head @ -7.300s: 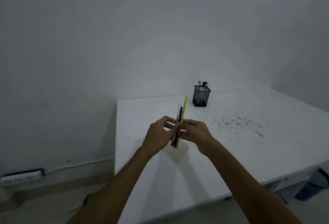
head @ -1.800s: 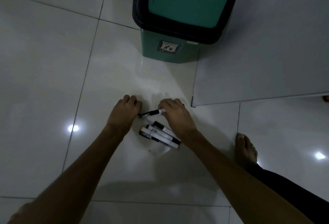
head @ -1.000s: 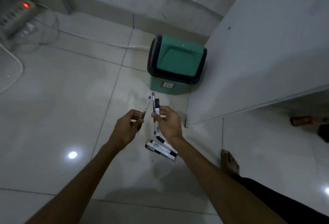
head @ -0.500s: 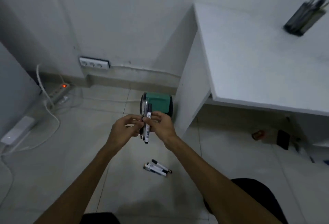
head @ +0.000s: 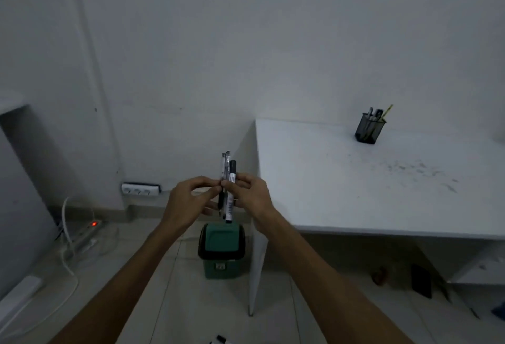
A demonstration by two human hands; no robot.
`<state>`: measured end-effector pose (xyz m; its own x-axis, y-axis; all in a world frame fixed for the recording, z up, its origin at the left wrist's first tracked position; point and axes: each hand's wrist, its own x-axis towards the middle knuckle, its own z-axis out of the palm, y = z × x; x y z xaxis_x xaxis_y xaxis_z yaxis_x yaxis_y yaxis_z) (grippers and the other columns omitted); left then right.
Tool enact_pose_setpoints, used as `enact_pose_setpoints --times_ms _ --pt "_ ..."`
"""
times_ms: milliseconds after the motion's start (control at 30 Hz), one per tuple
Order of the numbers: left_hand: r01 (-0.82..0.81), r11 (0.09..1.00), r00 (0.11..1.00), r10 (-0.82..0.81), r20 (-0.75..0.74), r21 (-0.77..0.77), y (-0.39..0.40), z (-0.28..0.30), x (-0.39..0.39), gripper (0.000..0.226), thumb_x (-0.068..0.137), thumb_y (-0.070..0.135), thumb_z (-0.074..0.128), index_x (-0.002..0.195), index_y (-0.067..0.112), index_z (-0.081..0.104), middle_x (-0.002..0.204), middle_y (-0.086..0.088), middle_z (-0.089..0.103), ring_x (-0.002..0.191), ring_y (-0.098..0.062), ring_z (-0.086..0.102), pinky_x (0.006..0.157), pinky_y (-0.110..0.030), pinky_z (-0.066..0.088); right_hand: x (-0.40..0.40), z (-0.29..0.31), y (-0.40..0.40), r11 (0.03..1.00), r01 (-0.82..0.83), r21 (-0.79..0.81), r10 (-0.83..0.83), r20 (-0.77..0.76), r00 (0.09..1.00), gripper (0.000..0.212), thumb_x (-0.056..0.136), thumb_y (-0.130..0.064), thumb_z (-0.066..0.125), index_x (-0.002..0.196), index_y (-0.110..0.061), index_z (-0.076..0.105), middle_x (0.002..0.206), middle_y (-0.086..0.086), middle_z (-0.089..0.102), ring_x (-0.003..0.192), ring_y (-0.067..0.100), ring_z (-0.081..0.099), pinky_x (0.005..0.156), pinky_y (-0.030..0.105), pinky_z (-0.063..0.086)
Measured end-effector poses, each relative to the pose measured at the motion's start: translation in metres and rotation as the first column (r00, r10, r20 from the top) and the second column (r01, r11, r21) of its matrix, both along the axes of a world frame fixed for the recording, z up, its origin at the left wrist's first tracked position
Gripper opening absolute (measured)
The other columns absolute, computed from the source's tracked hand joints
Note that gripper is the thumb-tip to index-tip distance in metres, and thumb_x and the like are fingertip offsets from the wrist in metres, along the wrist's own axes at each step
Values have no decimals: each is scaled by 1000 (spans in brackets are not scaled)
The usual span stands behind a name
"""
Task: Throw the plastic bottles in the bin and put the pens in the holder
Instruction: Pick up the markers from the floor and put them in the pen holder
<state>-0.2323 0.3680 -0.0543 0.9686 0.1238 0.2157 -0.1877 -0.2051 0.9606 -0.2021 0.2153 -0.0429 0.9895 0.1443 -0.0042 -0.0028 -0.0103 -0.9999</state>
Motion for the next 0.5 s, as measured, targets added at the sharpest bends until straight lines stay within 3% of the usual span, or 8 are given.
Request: enact_pose_setpoints --times_ms 167,333,500 --pt "111 994 993 -111 31 -2 -64 41 34 10 87 18 71 96 23 72 100 2 73 61 -28 73 55 -31 60 16 44 -69 998 61 13 -62 56 997 32 85 -15 73 117 -8 67 104 10 75 91 24 73 76 32 61" --pt "201 979 977 -200 67 -8 -145 72 80 23 86 14 70 106 26 68 94 -4 74 60 -29 74 57 -33 61 45 70 -148 983 181 11 -181 97 979 31 85 -14 73 115 -7 68 102 12 75 91 28 73 80 37 61" --pt "263 964 959 -264 103 23 -217 87 135 23 85 17 72 107 26 70 99 3 74 58 -26 73 57 -33 61 89 83 -218 961 276 24 -277 102 956 34 85 -14 73 117 -4 67 103 15 75 87 28 73 76 36 61"
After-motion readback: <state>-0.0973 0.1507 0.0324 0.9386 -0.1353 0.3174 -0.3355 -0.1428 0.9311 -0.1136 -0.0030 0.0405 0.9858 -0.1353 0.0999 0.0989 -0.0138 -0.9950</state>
